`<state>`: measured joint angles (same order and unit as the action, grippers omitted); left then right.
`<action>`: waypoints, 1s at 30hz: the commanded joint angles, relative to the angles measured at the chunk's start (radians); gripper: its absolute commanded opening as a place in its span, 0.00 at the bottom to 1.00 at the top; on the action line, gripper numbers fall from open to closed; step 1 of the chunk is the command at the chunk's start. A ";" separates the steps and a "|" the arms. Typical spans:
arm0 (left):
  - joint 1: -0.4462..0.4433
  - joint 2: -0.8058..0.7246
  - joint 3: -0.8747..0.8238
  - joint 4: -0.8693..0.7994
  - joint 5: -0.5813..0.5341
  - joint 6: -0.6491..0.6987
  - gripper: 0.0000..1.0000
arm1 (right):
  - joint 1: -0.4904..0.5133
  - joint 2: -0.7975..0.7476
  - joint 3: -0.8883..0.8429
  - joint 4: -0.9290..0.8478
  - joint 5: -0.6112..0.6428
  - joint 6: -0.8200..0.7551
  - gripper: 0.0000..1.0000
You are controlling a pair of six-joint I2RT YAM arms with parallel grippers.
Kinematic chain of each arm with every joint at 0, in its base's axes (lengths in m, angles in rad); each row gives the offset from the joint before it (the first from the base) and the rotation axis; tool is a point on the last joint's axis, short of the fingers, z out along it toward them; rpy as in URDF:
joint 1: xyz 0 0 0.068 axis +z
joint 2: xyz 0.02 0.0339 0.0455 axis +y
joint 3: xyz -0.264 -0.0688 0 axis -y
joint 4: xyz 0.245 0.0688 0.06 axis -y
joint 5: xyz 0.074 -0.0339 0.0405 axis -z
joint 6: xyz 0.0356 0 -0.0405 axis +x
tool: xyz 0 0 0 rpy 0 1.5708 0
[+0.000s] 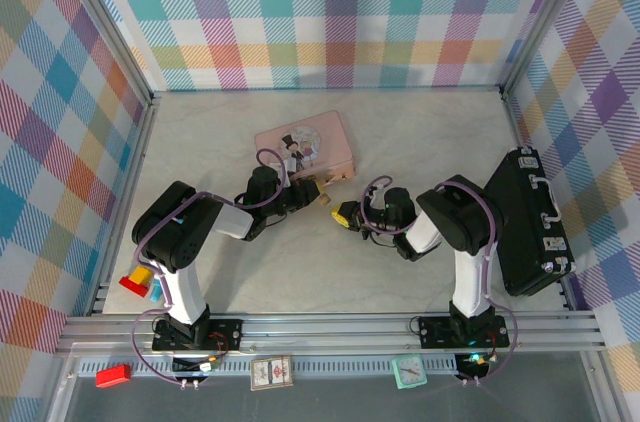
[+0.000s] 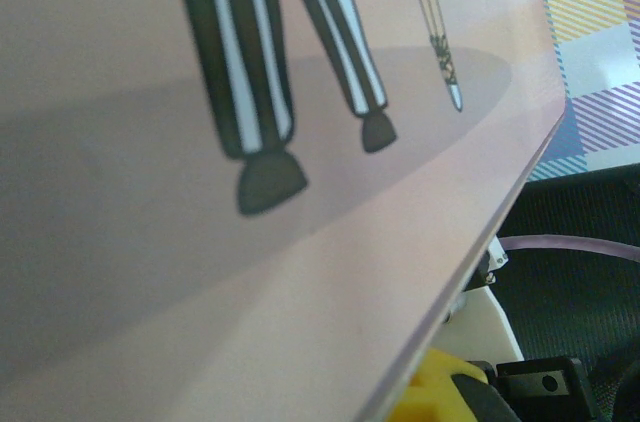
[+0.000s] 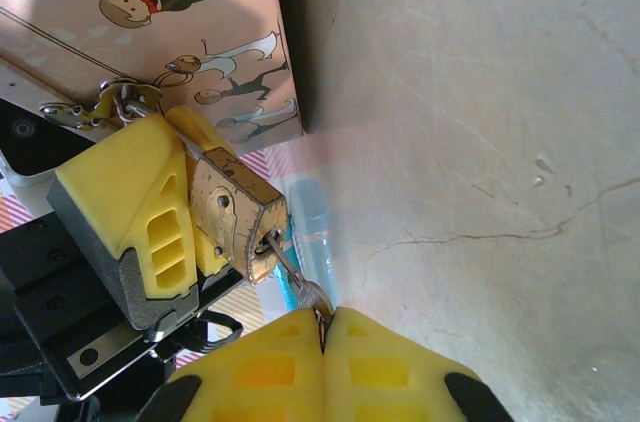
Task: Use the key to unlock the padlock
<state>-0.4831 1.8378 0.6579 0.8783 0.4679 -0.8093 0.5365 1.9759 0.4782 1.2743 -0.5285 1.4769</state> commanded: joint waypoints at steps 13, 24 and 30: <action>0.021 0.060 -0.006 0.062 0.088 -0.131 0.20 | -0.001 -0.066 0.015 -0.050 -0.001 -0.072 0.00; 0.020 0.064 -0.001 0.015 0.068 -0.128 0.31 | -0.001 -0.076 0.014 -0.088 0.002 -0.082 0.00; 0.018 0.081 0.012 -0.035 0.054 -0.135 0.38 | 0.000 -0.121 0.007 -0.196 0.018 -0.161 0.00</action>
<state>-0.4789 1.8732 0.6704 0.9192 0.5072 -0.8532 0.5358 1.8961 0.4808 1.1343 -0.5224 1.3880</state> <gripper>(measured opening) 0.373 0.055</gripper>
